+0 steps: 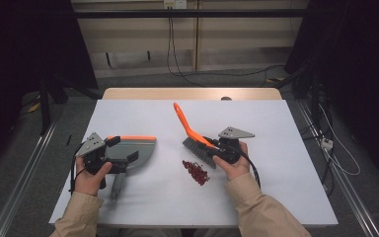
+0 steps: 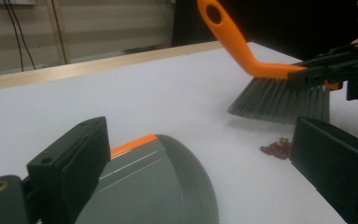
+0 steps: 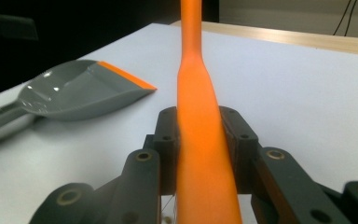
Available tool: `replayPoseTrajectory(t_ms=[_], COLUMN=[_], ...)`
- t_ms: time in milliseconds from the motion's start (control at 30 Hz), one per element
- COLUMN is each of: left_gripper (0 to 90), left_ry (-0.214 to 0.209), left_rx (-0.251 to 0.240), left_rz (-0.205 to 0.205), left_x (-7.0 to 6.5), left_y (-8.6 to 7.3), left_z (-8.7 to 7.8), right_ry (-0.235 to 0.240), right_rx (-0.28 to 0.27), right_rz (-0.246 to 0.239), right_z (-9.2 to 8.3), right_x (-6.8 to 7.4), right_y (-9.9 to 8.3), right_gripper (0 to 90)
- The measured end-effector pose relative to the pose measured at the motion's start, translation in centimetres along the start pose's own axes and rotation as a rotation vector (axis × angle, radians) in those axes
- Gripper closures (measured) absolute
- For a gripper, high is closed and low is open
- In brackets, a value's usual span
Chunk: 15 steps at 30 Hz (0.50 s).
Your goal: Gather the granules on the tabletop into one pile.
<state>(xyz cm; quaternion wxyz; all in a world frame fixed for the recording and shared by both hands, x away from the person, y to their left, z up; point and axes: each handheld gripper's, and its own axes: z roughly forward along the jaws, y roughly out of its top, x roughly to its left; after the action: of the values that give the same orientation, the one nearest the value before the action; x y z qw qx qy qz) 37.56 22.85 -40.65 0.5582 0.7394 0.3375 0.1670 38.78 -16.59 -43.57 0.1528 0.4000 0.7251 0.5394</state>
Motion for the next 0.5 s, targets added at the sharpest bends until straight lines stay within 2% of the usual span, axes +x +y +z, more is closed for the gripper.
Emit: replayPoseTrajectory(t_ms=[133, 267, 400, 500], left_gripper=[5.1, 5.1, 5.1, 5.1], left_ry=[0.000, 0.000, 0.002, 0.007], left_rx=[0.007, 0.010, 0.008, 0.006], left_rz=[-0.002, 0.001, -0.004, -0.007], left_x=[0.1, 0.1, 0.2, 0.2], left_y=[-0.1, -0.1, -0.1, -0.1], left_z=[0.1, 0.2, 0.1, 0.0], right_ry=[0.030, 0.092, 0.148, 0.187], right_rx=[-0.003, 0.004, 0.008, 0.032], right_rz=[-0.080, -0.209, -0.241, -0.267], right_z=[0.7, 1.6, 2.4, 2.7], right_x=[-0.7, -1.0, -1.0, -0.8], right_y=[0.1, 0.3, 0.2, -0.1], right_gripper=[70.8, 70.8, 70.7, 70.8])
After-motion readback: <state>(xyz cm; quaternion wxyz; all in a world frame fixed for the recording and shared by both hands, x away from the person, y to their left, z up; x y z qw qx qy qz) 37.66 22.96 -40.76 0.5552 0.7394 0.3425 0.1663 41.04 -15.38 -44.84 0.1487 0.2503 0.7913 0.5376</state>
